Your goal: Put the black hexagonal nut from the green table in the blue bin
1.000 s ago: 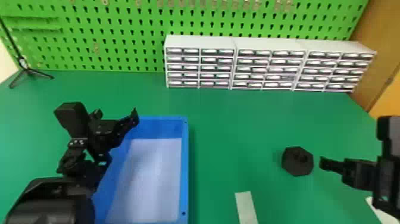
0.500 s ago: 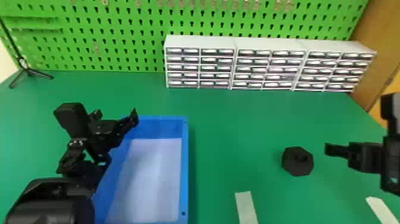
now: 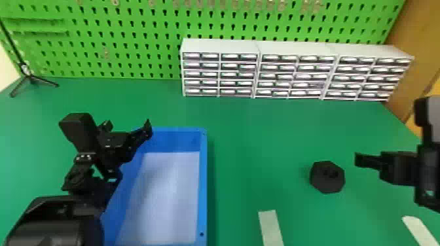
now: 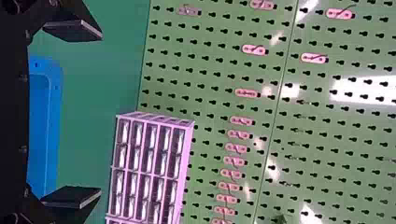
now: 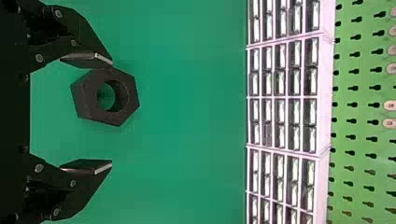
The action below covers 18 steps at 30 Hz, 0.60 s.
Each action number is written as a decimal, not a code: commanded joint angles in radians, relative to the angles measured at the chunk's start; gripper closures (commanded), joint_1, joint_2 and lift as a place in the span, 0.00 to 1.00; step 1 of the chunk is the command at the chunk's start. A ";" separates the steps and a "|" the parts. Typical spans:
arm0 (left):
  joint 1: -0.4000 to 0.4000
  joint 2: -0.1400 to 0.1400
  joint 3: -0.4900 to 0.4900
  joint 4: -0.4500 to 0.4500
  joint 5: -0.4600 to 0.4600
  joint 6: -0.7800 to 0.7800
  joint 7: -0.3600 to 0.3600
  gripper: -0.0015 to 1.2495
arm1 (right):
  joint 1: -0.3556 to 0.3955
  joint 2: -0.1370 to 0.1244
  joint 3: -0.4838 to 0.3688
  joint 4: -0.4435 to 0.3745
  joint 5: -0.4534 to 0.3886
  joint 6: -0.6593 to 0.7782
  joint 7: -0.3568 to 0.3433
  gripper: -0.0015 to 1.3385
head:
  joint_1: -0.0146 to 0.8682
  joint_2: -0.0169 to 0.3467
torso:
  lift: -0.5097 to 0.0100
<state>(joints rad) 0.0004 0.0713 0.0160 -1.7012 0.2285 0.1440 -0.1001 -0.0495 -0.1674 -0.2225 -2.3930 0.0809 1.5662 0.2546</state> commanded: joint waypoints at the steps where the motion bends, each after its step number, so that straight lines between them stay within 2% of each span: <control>1: 0.001 -0.001 0.001 0.000 0.000 0.000 -0.001 0.09 | 0.011 0.020 0.018 0.000 0.025 0.006 0.000 0.37 | 0.80 0.07 | 0.79; 6: 0.004 -0.001 0.004 0.000 0.000 0.000 -0.001 0.09 | 0.033 0.031 0.022 0.000 0.025 0.006 0.000 0.37 | 0.80 0.07 | 0.79; 13: 0.006 -0.001 0.012 -0.006 -0.005 0.000 -0.004 0.09 | 0.057 0.009 0.020 0.000 0.000 0.006 0.000 0.37 | 0.80 0.07 | 0.79; 18: 0.009 -0.001 0.015 -0.008 -0.005 0.000 -0.004 0.09 | 0.065 0.009 0.009 0.000 0.004 0.006 0.000 0.37 | 0.80 0.07 | 0.79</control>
<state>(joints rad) 0.0073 0.0713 0.0284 -1.7075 0.2243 0.1441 -0.1044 0.0088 -0.1570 -0.2053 -2.3942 0.0828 1.5662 0.2546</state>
